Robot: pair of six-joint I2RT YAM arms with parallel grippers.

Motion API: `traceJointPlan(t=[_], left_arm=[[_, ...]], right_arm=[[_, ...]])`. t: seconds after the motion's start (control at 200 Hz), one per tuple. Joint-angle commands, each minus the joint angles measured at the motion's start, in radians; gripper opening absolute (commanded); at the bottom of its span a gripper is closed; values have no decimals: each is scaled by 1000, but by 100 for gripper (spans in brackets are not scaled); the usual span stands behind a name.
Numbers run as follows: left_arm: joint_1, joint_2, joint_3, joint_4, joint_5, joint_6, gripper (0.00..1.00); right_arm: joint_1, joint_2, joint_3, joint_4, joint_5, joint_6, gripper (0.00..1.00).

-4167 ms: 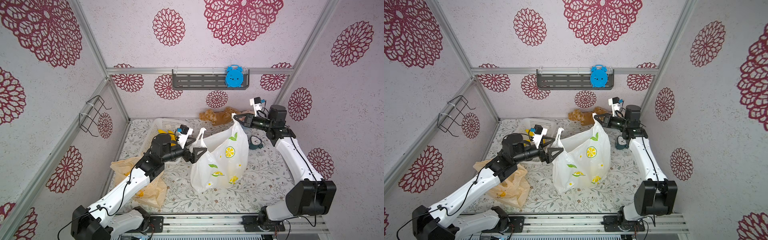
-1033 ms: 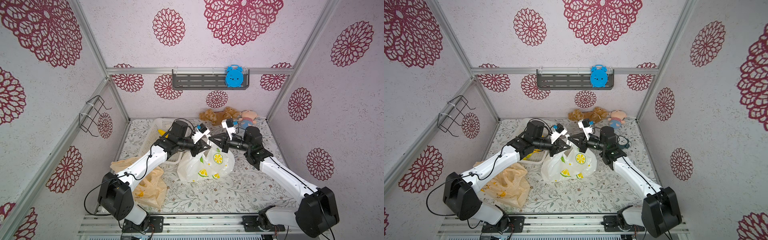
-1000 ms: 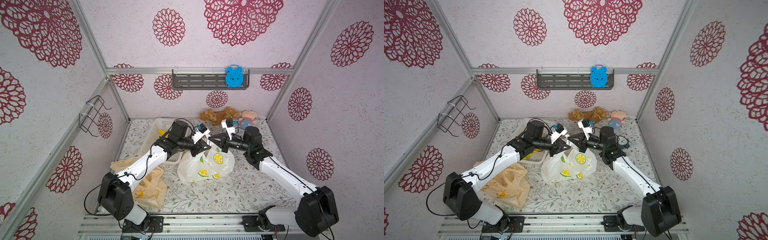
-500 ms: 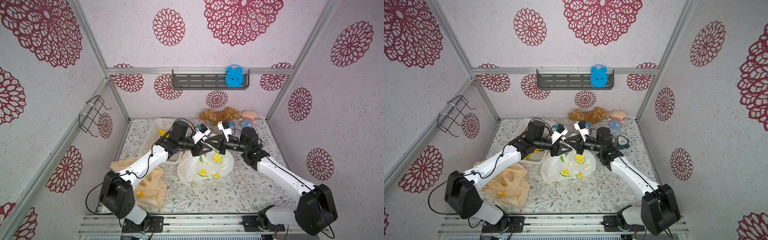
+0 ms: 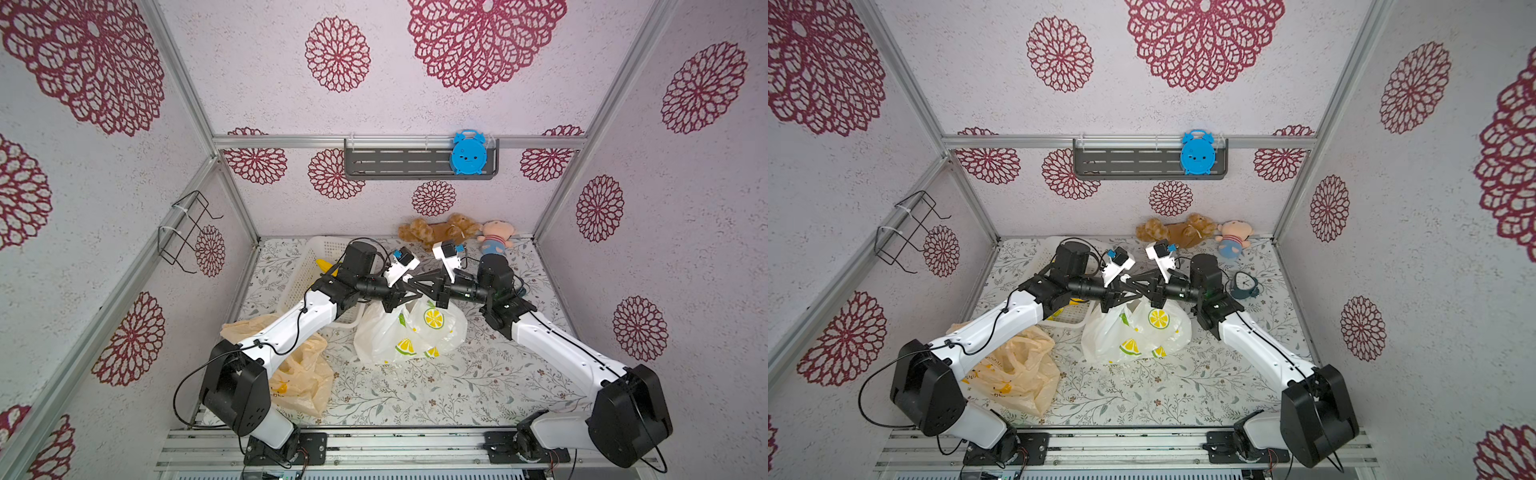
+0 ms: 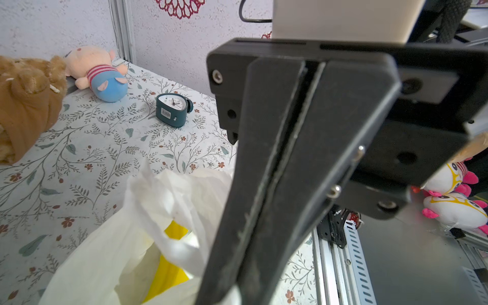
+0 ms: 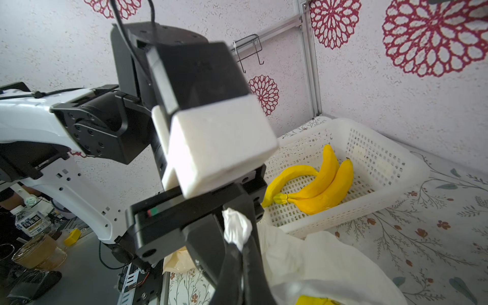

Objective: Place the banana into a plastic bag & tie a knot
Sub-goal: Cross the plastic bag at the center of the board.

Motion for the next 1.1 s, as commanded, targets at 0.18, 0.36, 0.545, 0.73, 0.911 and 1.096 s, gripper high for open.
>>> traceJointPlan(t=[0.18,0.36,0.545,0.73,0.911,1.096], left_arm=[[-2,-26,-59,99,-27,-13,0],[-4,-56,-129,228,-82,-33,0],[-6,-96,-206,356,-76,-25,0],[-6,-139,-248,405,-35,16,0],[-6,-150,-253,405,-15,56,0],[-6,-145,-251,407,3,63,0]], right_arm=[[-32,-72,108,-217,65,-38,42],[-129,-107,107,-174,34,119,59],[-199,-66,119,-224,76,209,62],[-221,54,149,-266,31,255,61],[-222,183,199,-201,-74,333,60],[-187,285,277,-169,-162,372,55]])
